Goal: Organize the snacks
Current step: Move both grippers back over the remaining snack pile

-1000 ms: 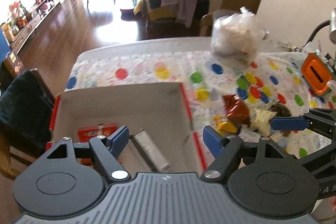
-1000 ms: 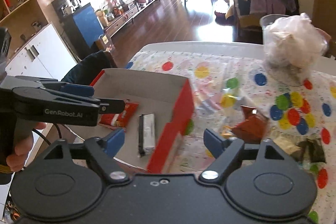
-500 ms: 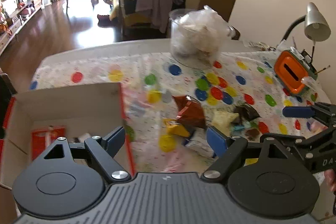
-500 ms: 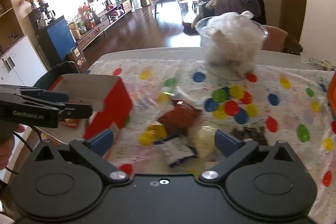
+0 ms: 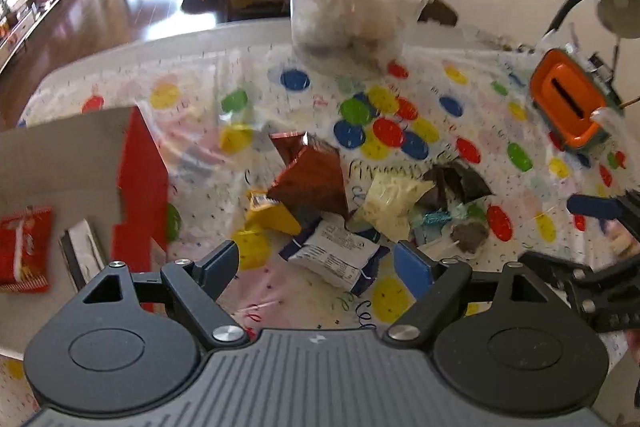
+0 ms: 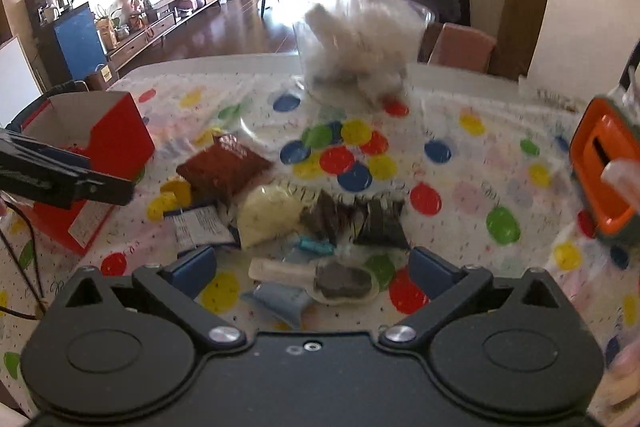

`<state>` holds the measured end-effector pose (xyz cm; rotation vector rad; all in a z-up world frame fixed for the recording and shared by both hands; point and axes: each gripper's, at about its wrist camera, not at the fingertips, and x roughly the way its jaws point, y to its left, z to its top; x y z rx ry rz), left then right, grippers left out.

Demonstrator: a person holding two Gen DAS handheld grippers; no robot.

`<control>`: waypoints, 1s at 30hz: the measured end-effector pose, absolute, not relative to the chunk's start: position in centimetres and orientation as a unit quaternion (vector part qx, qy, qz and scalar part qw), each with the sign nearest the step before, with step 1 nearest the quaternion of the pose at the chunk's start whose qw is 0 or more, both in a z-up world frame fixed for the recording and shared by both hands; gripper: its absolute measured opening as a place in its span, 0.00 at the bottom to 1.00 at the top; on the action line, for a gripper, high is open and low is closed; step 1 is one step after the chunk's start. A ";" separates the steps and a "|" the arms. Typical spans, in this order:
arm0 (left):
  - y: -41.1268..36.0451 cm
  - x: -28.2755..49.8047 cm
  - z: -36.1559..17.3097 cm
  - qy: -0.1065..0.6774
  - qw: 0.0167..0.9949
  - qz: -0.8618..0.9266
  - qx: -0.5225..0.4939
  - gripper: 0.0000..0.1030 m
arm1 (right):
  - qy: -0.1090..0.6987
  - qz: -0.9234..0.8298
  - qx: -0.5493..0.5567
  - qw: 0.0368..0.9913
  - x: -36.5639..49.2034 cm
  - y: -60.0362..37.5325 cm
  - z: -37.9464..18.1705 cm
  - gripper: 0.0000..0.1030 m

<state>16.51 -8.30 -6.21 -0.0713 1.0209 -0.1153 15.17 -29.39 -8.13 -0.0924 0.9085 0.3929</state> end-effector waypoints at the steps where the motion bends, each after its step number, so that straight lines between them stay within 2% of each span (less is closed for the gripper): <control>1: -8.6 16.9 -6.7 0.494 0.867 -0.050 -0.035 0.82 | 0.437 0.194 -0.042 0.877 15.2 -29.5 -8.4 1.00; 7: -9.4 19.0 -9.5 0.537 0.841 -0.017 -0.068 0.82 | 0.452 0.228 -0.046 0.861 15.6 -29.9 -10.4 0.96; 16: -9.4 22.1 -12.9 0.596 0.791 0.035 -0.133 0.82 | 0.477 0.280 -0.094 0.827 18.5 -31.0 -13.4 0.77; 30: -9.4 24.8 -15.3 0.627 0.754 0.076 -0.183 0.82 | 0.504 0.416 -0.177 0.735 22.7 -30.9 -16.5 0.73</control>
